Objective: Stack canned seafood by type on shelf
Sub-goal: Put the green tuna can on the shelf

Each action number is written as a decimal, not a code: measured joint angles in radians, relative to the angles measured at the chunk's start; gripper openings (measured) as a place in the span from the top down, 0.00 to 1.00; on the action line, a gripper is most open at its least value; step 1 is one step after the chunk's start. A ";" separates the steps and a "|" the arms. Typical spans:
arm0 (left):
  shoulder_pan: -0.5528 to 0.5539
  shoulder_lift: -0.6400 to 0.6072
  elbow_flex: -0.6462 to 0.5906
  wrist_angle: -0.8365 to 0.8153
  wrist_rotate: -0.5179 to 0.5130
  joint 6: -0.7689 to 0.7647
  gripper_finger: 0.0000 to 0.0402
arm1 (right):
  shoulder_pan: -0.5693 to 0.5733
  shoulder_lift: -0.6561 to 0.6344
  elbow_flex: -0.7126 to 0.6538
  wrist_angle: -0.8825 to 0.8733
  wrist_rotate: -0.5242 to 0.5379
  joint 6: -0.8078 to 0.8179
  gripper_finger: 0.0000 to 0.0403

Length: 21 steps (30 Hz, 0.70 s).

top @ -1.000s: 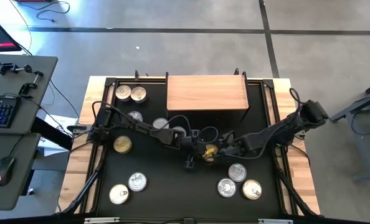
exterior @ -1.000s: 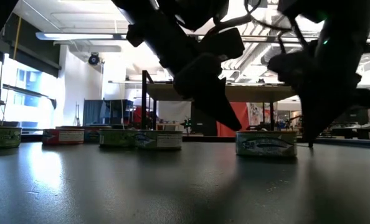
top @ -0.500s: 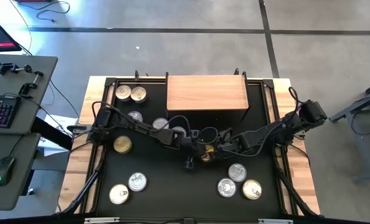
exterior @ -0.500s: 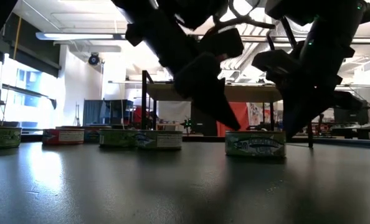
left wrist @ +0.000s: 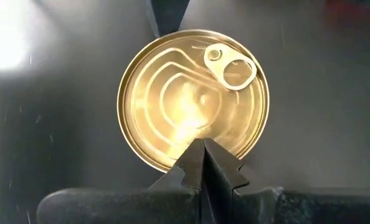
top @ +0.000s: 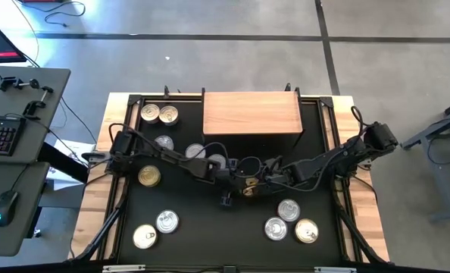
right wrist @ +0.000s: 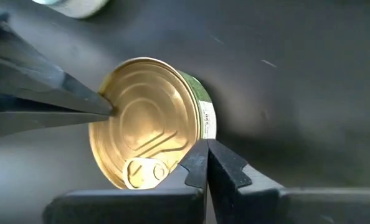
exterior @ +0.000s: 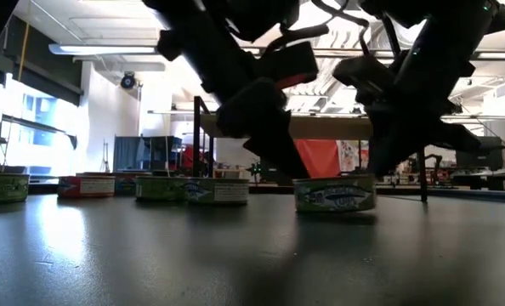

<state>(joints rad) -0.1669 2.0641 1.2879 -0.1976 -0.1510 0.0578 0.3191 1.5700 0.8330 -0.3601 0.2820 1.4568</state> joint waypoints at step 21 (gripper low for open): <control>-0.045 -0.069 -0.055 -0.043 -0.152 -0.027 1.00 | 0.008 -0.001 0.125 0.043 0.006 -0.065 1.00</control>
<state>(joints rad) -0.2123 1.9948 1.2325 -0.2406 -0.3029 0.0304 0.3266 1.5686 0.9583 -0.3173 0.2885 1.3915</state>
